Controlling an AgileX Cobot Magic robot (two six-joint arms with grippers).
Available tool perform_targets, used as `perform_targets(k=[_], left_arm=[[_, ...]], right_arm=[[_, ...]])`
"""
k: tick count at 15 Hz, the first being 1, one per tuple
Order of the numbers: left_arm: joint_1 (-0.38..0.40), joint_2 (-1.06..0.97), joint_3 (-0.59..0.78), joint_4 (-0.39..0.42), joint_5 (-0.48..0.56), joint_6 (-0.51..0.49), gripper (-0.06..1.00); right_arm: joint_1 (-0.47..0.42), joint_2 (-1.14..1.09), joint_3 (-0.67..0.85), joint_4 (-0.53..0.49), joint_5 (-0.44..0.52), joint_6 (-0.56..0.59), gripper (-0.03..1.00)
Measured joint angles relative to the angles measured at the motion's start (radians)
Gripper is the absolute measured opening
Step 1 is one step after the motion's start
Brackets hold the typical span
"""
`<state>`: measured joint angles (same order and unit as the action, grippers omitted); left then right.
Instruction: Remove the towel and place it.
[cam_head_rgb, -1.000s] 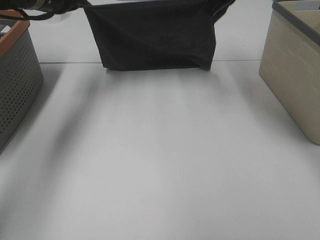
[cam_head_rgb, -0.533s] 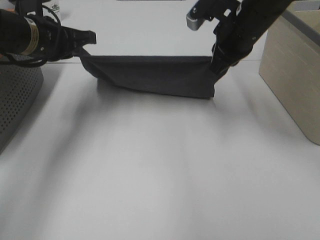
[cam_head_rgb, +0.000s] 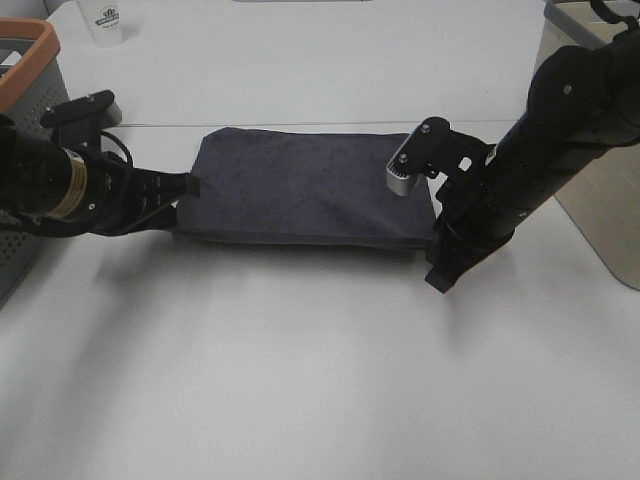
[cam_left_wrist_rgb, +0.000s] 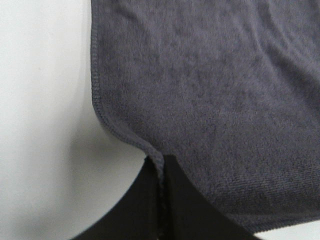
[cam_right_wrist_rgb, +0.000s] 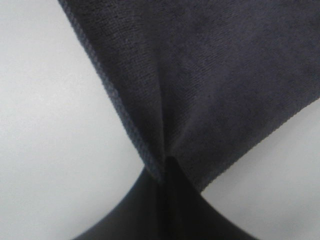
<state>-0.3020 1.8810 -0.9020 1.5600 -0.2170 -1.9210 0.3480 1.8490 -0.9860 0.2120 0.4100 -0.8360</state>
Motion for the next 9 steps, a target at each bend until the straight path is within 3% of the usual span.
perform_targets(k=[2,8,9], left_arm=[[0.000,0.049,0.002,0.000,-0.053,0.000,0.00],[0.000,0.079,0.003,0.000,-0.070,0.003,0.00],[0.000,0.079,0.003,0.000,-0.070,0.010,0.04]], right_arm=[[0.000,0.005,0.024,0.018,-0.007,-0.021,0.02],[-0.001,0.060,0.026,0.041,-0.022,-0.028,0.02],[-0.001,0.060,0.026,0.043,-0.022,-0.028,0.07]])
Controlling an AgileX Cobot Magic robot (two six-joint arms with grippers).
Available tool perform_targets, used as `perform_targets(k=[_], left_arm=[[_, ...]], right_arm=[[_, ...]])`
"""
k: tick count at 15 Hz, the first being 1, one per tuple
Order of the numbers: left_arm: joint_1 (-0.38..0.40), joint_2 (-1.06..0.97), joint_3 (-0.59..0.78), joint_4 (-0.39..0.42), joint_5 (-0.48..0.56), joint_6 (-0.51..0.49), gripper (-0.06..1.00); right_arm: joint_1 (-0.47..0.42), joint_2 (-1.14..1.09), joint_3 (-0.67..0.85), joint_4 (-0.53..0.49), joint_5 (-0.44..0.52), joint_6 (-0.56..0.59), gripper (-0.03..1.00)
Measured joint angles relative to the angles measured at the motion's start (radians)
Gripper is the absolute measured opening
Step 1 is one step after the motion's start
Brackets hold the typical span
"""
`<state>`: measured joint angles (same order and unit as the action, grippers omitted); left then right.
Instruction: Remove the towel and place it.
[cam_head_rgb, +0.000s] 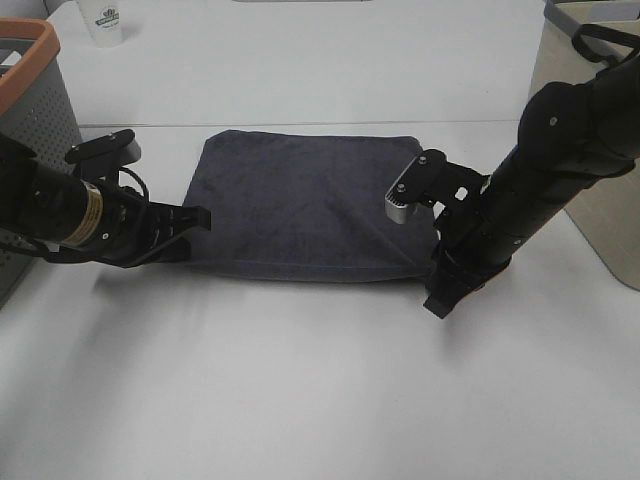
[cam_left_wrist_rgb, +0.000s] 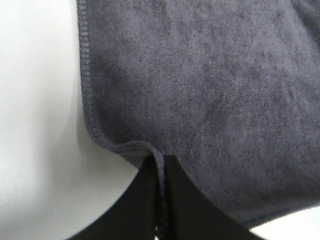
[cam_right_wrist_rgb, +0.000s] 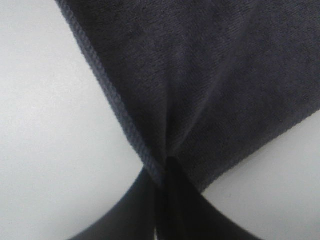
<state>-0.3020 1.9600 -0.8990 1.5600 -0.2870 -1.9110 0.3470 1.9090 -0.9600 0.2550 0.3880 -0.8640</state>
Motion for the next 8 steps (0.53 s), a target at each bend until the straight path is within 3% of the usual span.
perform_targets(k=[2,3,4,6,8], left_arm=[[0.000,0.000,0.000,0.000,-0.001,0.016,0.24],[0.000,0.000,0.000,0.000,-0.004,0.017,0.40],[0.000,0.000,0.000,0.000,-0.010,0.017,0.53],[0.000,0.000,0.000,0.006,-0.048,0.017,0.76],[0.000,-0.020,-0.026,0.020,-0.114,0.017,0.85]], right_arm=[[-0.001,0.000,0.000,0.000,0.000,0.000,0.38],[-0.001,0.000,0.000,0.000,0.000,0.000,0.55],[-0.001,0.000,0.000,-0.003,0.000,0.000,0.65],[-0.001,-0.013,0.000,-0.022,0.004,0.000,0.70],[-0.001,-0.090,0.000,-0.031,0.005,0.000,0.71]])
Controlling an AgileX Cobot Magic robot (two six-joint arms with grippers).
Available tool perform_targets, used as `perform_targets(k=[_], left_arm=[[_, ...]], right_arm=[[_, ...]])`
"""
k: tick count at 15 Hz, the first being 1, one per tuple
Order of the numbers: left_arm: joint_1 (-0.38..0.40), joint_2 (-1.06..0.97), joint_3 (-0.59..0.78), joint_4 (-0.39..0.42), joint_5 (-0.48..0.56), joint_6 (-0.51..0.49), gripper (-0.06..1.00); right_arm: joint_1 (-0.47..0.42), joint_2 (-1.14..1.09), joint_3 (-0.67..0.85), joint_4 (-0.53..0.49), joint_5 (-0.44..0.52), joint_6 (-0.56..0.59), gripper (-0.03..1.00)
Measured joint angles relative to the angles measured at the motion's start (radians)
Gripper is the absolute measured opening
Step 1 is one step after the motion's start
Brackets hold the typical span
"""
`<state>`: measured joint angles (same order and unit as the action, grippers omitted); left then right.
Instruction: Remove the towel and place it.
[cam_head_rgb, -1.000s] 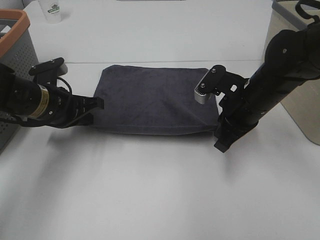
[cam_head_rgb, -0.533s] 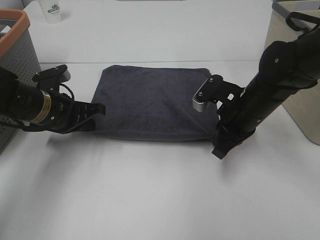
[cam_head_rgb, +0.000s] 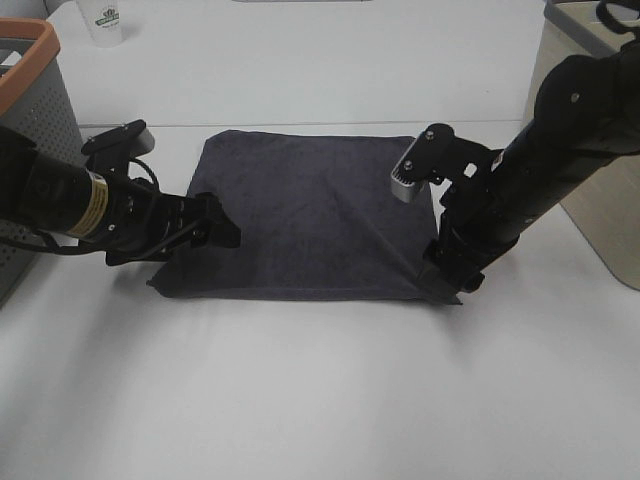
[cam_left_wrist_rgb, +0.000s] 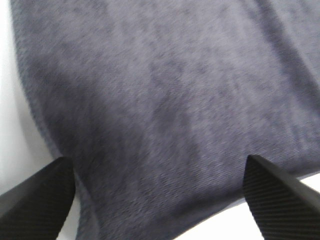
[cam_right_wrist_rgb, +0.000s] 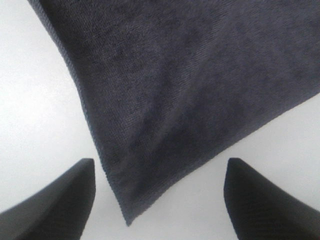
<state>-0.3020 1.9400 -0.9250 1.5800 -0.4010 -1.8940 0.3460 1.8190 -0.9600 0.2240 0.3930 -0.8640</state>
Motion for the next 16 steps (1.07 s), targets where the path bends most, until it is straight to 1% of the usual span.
perform_targets(k=[2,4,5,6,8,10,11,12,13,14,15,16], left_arm=[[0.000,-0.037,-0.017,0.001,-0.002,0.000,0.85],[0.000,-0.111,-0.050,0.001,0.004,0.000,0.86],[0.000,-0.147,-0.071,0.001,0.016,0.000,0.85],[0.000,-0.180,-0.094,0.010,0.042,0.000,0.84],[0.000,-0.232,-0.150,0.067,0.138,0.000,0.82],[0.000,-0.273,-0.209,0.138,0.281,0.000,0.82],[0.000,-0.290,-0.239,0.151,0.354,0.013,0.82],[0.000,-0.303,-0.263,0.156,0.412,0.048,0.82],[0.000,-0.309,-0.285,0.155,0.488,0.118,0.82],[0.000,-0.312,-0.294,0.143,0.528,0.166,0.81],[0.000,-0.313,-0.342,-0.037,0.697,0.468,0.78],[0.000,-0.313,-0.375,-0.193,0.781,0.677,0.77]], right_arm=[[0.000,-0.055,0.000,-0.006,-0.005,0.000,0.71],[0.000,-0.131,0.001,-0.027,-0.039,0.000,0.71],[0.000,-0.175,0.001,-0.036,-0.079,0.002,0.71],[0.000,-0.215,0.001,-0.041,-0.141,0.014,0.71],[0.000,-0.288,0.001,-0.046,-0.288,0.068,0.71],[0.000,-0.332,0.001,-0.046,-0.411,0.127,0.71],[0.000,-0.343,0.001,-0.042,-0.459,0.146,0.71],[-0.002,-0.347,0.001,-0.021,-0.518,0.152,0.71],[-0.002,-0.347,0.001,0.019,-0.578,0.153,0.71],[-0.002,-0.347,0.001,0.044,-0.614,0.153,0.71],[-0.002,-0.347,0.001,0.229,-0.771,0.132,0.71],[-0.002,-0.347,-0.005,0.367,-0.816,0.084,0.71]])
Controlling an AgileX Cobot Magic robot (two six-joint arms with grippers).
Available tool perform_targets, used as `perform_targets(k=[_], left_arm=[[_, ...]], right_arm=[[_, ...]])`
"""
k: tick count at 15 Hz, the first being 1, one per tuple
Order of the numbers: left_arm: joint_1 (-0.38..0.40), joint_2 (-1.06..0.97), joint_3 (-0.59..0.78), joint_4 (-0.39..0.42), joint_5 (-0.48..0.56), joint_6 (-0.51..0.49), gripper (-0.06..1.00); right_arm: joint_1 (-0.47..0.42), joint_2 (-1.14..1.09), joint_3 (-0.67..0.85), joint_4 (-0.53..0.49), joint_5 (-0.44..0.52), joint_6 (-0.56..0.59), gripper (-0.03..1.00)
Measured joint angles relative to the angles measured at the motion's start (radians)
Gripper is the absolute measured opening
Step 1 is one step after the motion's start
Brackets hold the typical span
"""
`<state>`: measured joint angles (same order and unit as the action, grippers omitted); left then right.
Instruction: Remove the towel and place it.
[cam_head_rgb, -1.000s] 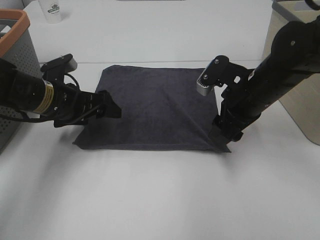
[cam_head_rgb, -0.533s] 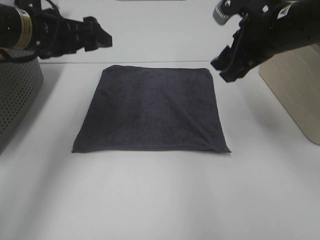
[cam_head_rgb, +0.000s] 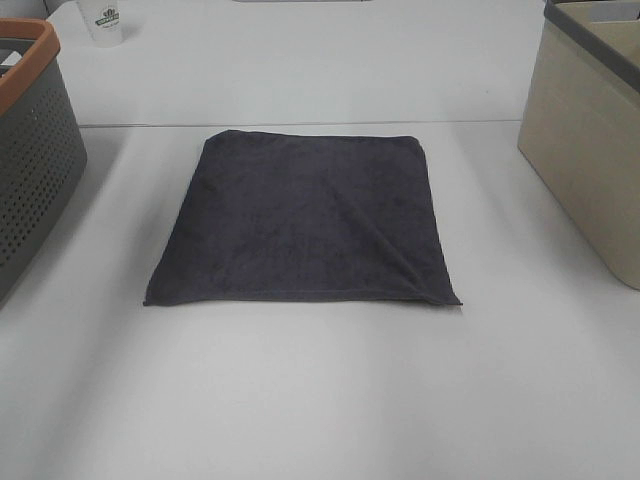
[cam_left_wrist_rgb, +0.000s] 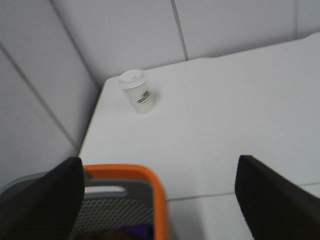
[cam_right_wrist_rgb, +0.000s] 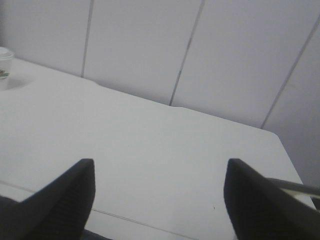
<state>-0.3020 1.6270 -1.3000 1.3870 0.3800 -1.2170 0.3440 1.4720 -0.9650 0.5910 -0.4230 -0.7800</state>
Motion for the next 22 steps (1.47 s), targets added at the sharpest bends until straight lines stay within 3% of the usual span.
perform_targets(k=[1,2,3,5,6,7,8,9,11,13,14,15,18,22], left_arm=[[0.004,0.000,-0.026,-0.098,0.046,0.124,0.77],[0.018,0.001,-0.072,-0.312,0.111,0.344,0.77],[0.040,0.006,-0.121,-0.514,0.153,0.569,0.77],[0.107,0.011,-0.209,-0.900,0.225,0.875,0.77],[0.136,0.012,-0.249,-1.046,0.275,0.993,0.77],[0.147,0.012,-0.263,-1.091,0.299,1.041,0.77],[0.180,0.012,-0.305,-1.215,0.370,1.147,0.77],[0.184,0.012,-0.313,-1.230,0.399,1.165,0.76],[0.186,0.012,-0.316,-1.237,0.446,1.171,0.76],[0.186,0.012,-0.316,-1.239,0.505,1.159,0.76],[0.188,0.012,-0.316,-1.243,0.545,1.147,0.76],[0.191,0.012,-0.316,-1.248,0.566,1.134,0.76],[0.249,0.008,-0.316,-1.270,0.664,1.082,0.76],[0.260,-0.078,-0.287,-1.317,0.727,1.103,0.76]], right_arm=[[-0.005,0.000,-0.010,0.079,-0.001,-0.036,0.71],[-0.023,0.002,-0.046,0.228,0.036,-0.119,0.71],[-0.055,0.005,-0.098,0.384,0.139,-0.196,0.71],[-0.162,0.017,-0.218,0.647,0.395,-0.326,0.70],[-0.207,0.023,-0.255,0.683,0.505,-0.340,0.68],[-0.223,0.025,-0.269,0.683,0.566,-0.338,0.68],[-0.276,0.045,-0.349,0.530,0.821,-0.263,0.67],[-0.278,0.067,-0.410,0.352,0.948,-0.188,0.67],[-0.276,0.132,-0.533,-0.025,1.205,0.094,0.67],[-0.276,0.184,-0.634,-0.391,1.365,0.397,0.67],[-0.278,0.192,-0.658,-0.489,1.412,0.480,0.67],[-0.278,0.192,-0.676,-0.544,1.463,0.520,0.67],[-0.278,0.190,-0.688,-0.585,1.603,0.560,0.67],[-0.278,0.127,-0.611,-0.644,1.636,0.623,0.67]])
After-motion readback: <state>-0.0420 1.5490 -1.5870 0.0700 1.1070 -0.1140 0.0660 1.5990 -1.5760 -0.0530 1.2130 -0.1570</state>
